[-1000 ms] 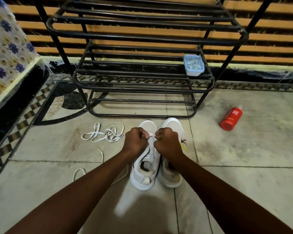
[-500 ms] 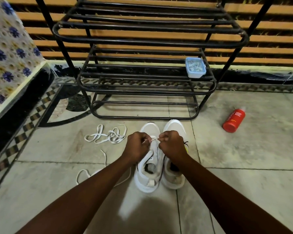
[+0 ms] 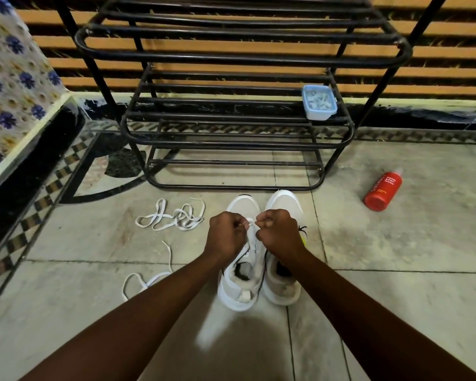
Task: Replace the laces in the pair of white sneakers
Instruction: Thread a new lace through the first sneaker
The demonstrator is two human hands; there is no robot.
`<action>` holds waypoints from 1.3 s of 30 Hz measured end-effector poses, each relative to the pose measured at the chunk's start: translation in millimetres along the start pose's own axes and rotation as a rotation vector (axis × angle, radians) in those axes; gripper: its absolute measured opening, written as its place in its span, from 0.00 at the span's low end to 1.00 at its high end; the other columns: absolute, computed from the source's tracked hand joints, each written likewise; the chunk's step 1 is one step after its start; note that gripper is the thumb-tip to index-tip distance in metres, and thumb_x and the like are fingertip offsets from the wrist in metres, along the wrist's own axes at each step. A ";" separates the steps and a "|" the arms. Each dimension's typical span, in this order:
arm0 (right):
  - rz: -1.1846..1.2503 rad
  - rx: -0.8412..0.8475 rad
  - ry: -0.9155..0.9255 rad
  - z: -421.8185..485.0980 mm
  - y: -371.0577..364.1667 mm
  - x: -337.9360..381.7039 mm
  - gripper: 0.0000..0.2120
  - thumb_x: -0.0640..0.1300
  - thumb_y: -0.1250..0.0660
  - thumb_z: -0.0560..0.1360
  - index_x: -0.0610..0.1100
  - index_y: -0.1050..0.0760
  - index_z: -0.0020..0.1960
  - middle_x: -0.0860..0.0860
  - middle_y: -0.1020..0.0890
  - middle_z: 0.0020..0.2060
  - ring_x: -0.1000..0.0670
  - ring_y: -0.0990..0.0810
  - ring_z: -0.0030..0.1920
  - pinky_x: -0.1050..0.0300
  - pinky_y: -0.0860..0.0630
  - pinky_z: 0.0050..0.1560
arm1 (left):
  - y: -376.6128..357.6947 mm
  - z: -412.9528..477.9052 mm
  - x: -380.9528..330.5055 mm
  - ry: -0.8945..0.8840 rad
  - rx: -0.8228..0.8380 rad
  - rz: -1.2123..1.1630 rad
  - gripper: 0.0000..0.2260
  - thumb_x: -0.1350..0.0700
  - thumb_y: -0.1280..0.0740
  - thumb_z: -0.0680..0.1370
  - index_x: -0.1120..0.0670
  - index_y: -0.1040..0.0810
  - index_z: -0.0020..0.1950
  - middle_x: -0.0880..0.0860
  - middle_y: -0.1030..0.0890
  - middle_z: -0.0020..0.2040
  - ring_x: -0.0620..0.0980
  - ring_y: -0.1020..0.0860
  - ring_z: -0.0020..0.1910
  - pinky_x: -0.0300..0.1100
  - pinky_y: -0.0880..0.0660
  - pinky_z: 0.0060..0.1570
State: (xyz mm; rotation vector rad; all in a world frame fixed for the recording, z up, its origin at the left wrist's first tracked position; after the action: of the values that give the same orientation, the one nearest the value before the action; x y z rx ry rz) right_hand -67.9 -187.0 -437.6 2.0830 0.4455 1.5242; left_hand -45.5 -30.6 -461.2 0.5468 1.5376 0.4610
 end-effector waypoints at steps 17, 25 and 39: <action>-0.006 0.103 0.013 1.9 -5.5 4.3 0.18 0.32 0.27 0.65 0.42 0.22 0.53 0.52 0.18 0.36 0.50 0.18 0.44 0.62 0.26 0.46 | -10.3 10.7 -21.7 0.035 0.064 0.438 0.06 0.57 0.35 0.76 0.51 0.19 0.48 0.54 0.16 0.51 0.60 0.19 0.53 0.46 0.25 0.47; -0.062 0.064 0.034 3.6 -6.2 7.9 0.14 0.38 0.28 0.69 0.41 0.21 0.55 0.50 0.15 0.42 0.47 0.18 0.50 0.56 0.25 0.56 | -2.9 6.7 -10.1 0.165 0.026 0.219 0.09 0.62 0.35 0.72 0.49 0.19 0.41 0.50 0.17 0.47 0.55 0.20 0.50 0.43 0.27 0.44; -0.481 0.086 0.152 26.4 -11.2 32.8 0.09 0.38 0.34 0.74 0.44 0.20 0.52 0.43 0.19 0.53 0.39 0.20 0.56 0.47 0.22 0.57 | -0.9 5.5 -13.1 0.118 0.052 0.208 0.11 0.65 0.36 0.69 0.50 0.20 0.39 0.48 0.16 0.43 0.55 0.20 0.51 0.49 0.23 0.50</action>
State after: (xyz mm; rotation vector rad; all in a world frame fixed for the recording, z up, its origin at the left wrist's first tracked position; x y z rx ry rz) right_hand -32.1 -165.7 -424.8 1.7532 1.0030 1.3884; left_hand -39.9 -39.4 -451.4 0.7352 1.6161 0.6223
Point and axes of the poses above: each hand's wrist, its own z-axis towards the middle knuckle, its own y-axis out of the back of the hand, x = y × z, the point moved 9 cm from there along z, towards the middle knuckle
